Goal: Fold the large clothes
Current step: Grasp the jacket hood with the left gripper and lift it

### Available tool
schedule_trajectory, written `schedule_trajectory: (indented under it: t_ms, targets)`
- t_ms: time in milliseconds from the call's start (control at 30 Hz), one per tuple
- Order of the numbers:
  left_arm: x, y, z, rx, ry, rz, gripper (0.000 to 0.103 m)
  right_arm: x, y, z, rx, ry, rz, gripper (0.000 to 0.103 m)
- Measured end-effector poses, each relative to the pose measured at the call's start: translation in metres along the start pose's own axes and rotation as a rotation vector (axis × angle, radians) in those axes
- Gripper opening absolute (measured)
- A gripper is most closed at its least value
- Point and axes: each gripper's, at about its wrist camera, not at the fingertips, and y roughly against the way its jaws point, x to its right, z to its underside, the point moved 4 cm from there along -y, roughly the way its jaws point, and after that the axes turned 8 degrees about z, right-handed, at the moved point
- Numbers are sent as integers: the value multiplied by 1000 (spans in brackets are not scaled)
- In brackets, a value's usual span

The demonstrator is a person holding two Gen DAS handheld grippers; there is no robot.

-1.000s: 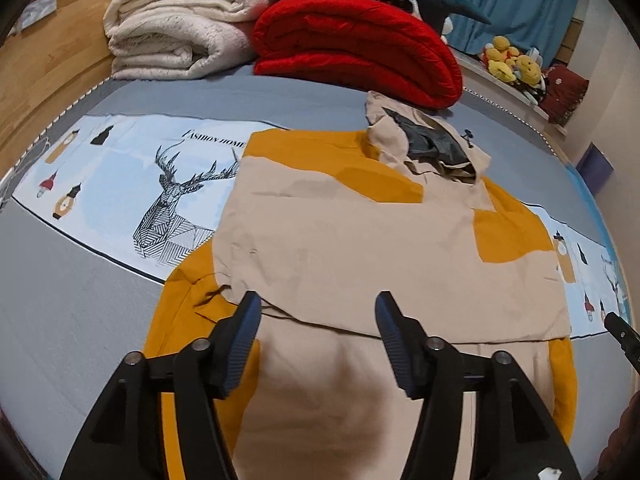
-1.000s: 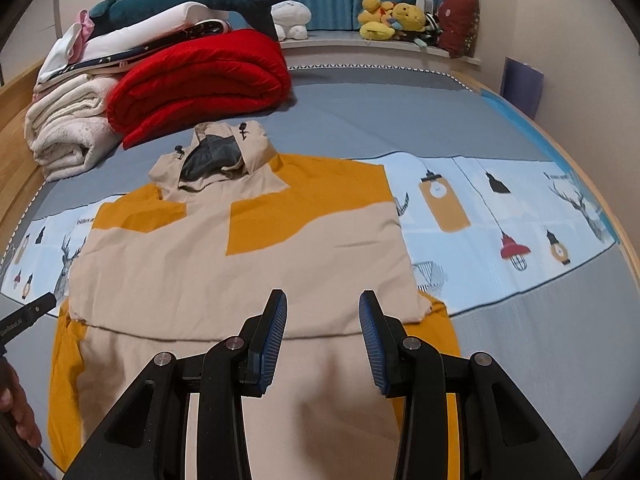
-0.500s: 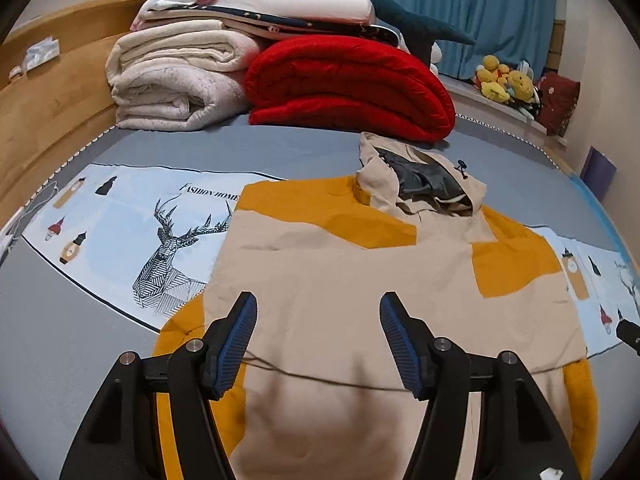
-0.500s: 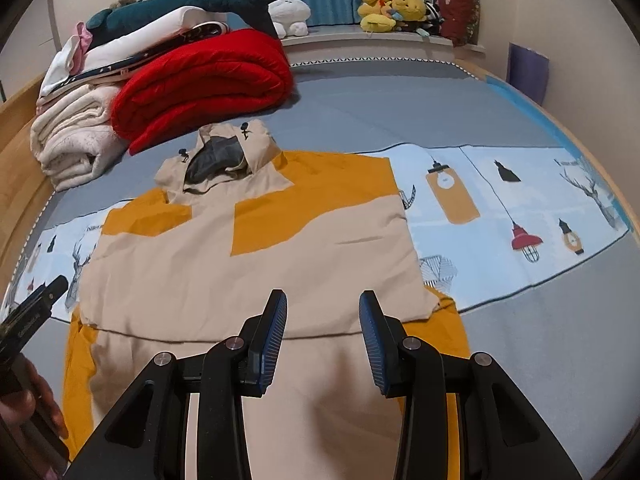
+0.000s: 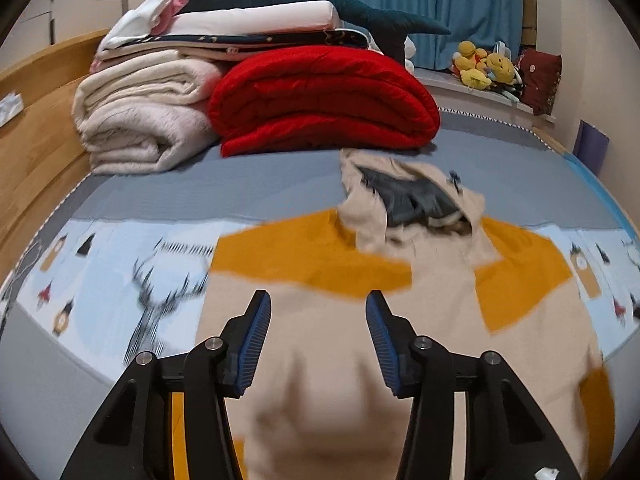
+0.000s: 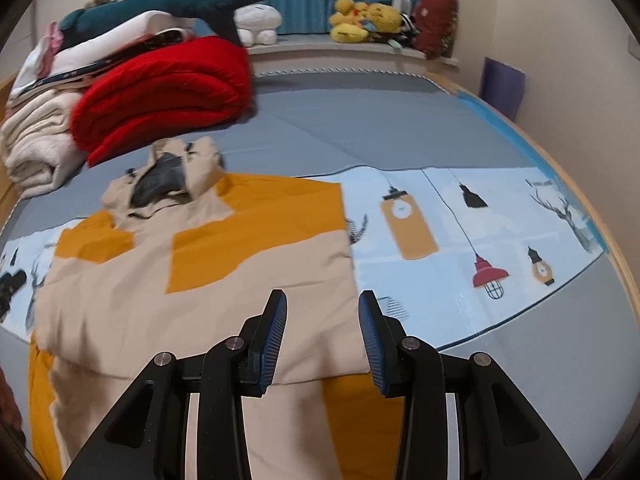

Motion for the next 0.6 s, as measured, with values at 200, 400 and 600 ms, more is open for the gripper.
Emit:
schedule_trajectory:
  t_ms: [200, 400, 600]
  targets:
    - [-2, -92, -83, -29, 27, 43, 23, 7, -17, -3, -23, 8, 34, 29]
    - [2, -196, -139, -109, 16, 40, 22, 7, -29, 3, -45, 3, 63, 26]
    - [0, -272, -168, -207, 143, 111, 25, 1, -38, 7, -54, -8, 48, 26]
